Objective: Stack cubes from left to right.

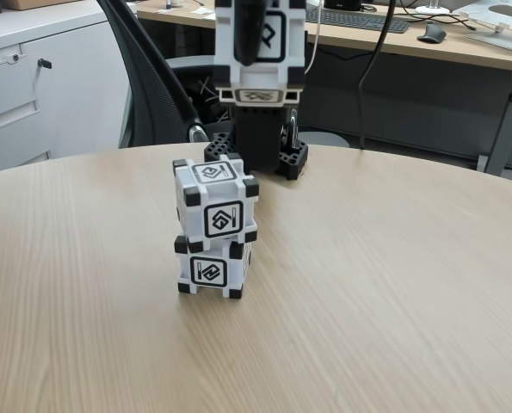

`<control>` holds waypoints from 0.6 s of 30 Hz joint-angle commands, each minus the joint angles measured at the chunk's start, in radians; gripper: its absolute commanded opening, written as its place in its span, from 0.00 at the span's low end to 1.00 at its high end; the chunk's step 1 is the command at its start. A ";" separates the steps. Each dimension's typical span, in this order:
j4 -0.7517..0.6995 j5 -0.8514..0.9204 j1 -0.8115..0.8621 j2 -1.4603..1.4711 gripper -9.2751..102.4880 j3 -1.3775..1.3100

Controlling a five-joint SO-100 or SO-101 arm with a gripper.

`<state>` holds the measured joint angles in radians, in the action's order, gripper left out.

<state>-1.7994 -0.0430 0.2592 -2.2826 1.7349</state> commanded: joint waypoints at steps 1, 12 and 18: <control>-0.008 -0.008 -0.005 0.041 0.08 -0.040; -0.031 0.005 0.014 0.178 0.08 -0.051; -0.031 -0.005 0.011 0.236 0.08 -0.051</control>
<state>-1.8147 -0.0430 0.2638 -2.0571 1.7349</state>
